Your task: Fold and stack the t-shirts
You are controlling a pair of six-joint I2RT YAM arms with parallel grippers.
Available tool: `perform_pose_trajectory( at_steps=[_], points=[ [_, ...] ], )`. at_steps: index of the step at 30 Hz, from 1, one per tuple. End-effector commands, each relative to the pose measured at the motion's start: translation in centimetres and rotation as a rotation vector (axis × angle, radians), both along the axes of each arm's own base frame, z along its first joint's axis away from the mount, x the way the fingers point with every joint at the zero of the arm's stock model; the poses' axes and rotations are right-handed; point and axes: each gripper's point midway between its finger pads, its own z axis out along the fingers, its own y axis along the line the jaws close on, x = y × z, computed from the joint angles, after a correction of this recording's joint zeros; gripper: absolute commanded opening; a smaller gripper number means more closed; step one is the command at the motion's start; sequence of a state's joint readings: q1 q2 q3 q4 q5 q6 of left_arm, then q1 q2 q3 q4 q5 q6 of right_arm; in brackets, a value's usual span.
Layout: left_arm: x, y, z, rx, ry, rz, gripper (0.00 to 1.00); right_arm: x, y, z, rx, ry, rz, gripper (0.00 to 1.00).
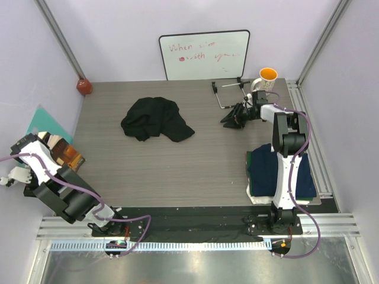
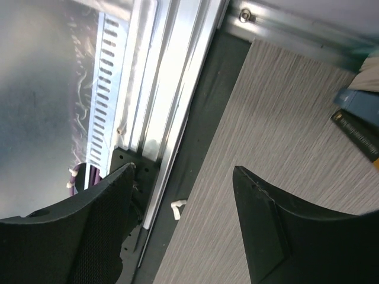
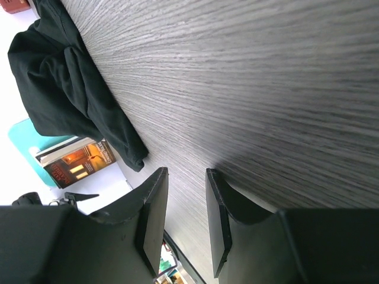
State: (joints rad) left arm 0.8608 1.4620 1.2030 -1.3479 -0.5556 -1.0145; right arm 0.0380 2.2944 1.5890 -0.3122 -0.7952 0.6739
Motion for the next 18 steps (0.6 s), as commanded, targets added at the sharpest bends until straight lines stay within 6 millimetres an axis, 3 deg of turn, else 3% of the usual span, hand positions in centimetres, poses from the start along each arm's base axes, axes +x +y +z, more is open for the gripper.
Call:
perform_pose_trajectory(
  at_steps=[1, 5, 18],
  points=[
    [-2.2, 0.5, 2.3, 0.057, 0.077, 0.039, 0.69, 0.5, 0.3, 3.4, 0.017, -0.081, 0.005, 0.38],
    [-1.7, 0.5, 0.8, 0.013, 0.06, 0.064, 0.69, 0.6, 0.2, 3.3, 0.025, -0.074, 0.003, 0.38],
    [-1.5, 2.8, 0.3, 0.04, 0.118, 0.051, 0.69, 0.7, 0.1, 3.6, 0.026, -0.072, -0.006, 0.38]
  ],
)
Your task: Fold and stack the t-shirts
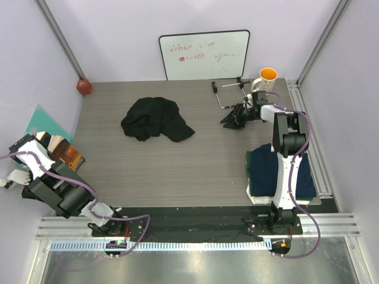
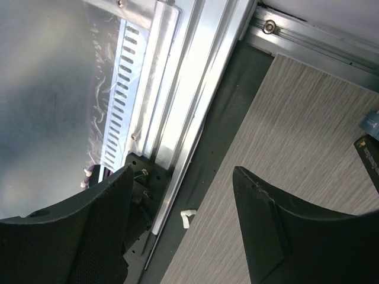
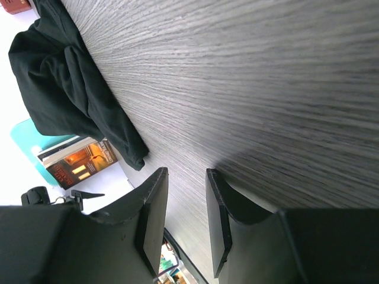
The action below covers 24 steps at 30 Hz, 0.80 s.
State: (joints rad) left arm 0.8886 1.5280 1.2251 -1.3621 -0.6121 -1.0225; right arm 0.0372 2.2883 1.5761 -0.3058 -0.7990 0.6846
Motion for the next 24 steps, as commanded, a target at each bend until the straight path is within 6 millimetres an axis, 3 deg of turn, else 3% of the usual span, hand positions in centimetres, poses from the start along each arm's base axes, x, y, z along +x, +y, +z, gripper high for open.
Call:
perform_pose_trajectory(
  at_steps=[1, 15, 24],
  points=[
    [-0.4, 1.8, 0.7, 0.048, 0.042, 0.018, 0.69, 0.9, 0.1, 3.5, 0.019, -0.082, -0.001, 0.38],
    [1.5, 2.7, -0.9, 0.004, -0.001, -0.016, 0.68, 1.1, 0.1, 3.2, 0.014, -0.075, -0.008, 0.38],
    [4.1, 2.8, -2.0, -0.028, -0.014, -0.096, 0.67, 1.2, 0.8, 3.1, 0.021, -0.075, -0.005, 0.38]
  ],
)
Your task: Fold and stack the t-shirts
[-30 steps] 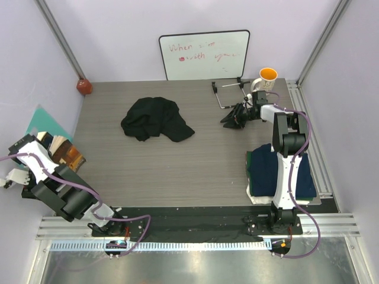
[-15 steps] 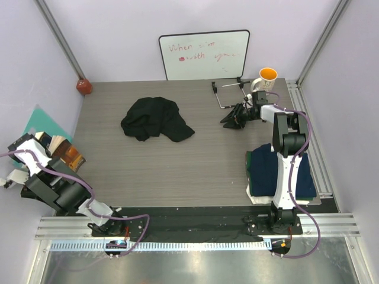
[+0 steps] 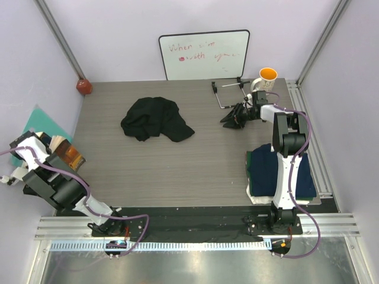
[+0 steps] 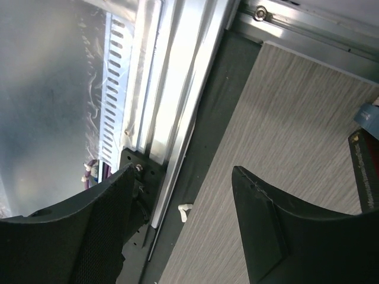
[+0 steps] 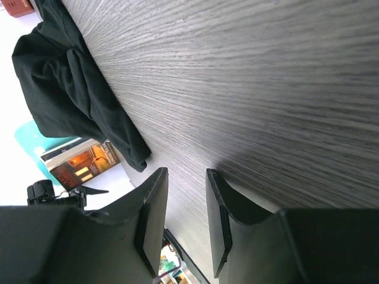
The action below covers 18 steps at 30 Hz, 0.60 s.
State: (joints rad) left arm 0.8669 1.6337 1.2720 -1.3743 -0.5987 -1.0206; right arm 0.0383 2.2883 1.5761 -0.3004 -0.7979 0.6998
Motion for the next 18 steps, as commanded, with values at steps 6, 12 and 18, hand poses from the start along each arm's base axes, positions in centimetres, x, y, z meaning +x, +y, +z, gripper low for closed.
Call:
perform_pose_trajectory(
  at_steps=[6, 12, 18],
  points=[
    [4.8, 3.1, -1.2, 0.032, -0.061, -0.092, 0.67, 1.0, 0.6, 3.2, 0.012, -0.087, -0.001, 0.38],
    [7.5, 3.8, -1.0, 0.042, -0.065, -0.137, 0.67, 0.9, 0.5, 3.0, 0.006, -0.08, -0.011, 0.38],
    [9.4, 4.0, -1.2, 0.04, -0.058, -0.174, 0.67, 1.0, 0.5, 3.1, 0.003, -0.083, -0.017, 0.38]
  ],
)
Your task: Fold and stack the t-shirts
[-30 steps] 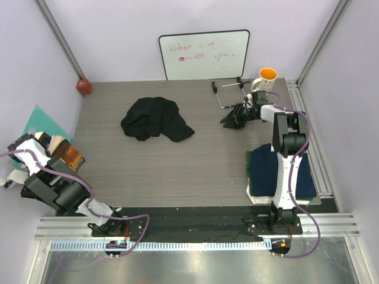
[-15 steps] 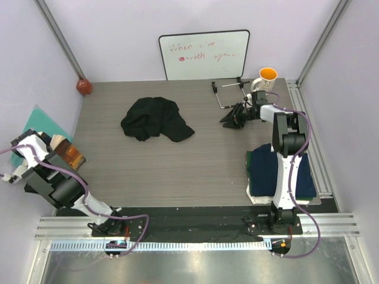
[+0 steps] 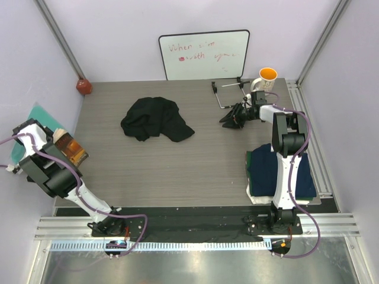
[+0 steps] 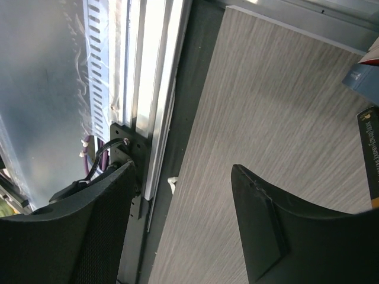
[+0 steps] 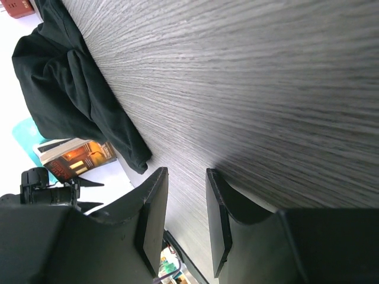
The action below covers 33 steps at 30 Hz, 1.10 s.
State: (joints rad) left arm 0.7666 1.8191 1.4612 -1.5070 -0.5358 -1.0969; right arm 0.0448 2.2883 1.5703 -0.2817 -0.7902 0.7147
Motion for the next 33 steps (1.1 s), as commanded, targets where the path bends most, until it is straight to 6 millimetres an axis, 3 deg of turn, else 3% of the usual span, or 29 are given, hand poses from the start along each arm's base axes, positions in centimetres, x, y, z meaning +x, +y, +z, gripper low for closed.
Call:
perform_pose_trajectory(
  at_steps=[1, 21, 33],
  points=[
    [5.2, 4.6, -0.9, 0.14, -0.098, -0.149, 0.67, 0.9, 0.3, 3.1, 0.002, -0.08, -0.01, 0.38],
    [10.3, 5.2, -1.2, 0.155, -0.127, -0.179, 0.66, 1.9, 0.2, 3.1, 0.016, -0.088, -0.027, 0.38],
    [12.2, 5.7, -1.3, 0.162, -0.128, -0.18, 0.66, 2.9, 0.4, 3.2, 0.027, -0.091, -0.032, 0.38]
  ],
)
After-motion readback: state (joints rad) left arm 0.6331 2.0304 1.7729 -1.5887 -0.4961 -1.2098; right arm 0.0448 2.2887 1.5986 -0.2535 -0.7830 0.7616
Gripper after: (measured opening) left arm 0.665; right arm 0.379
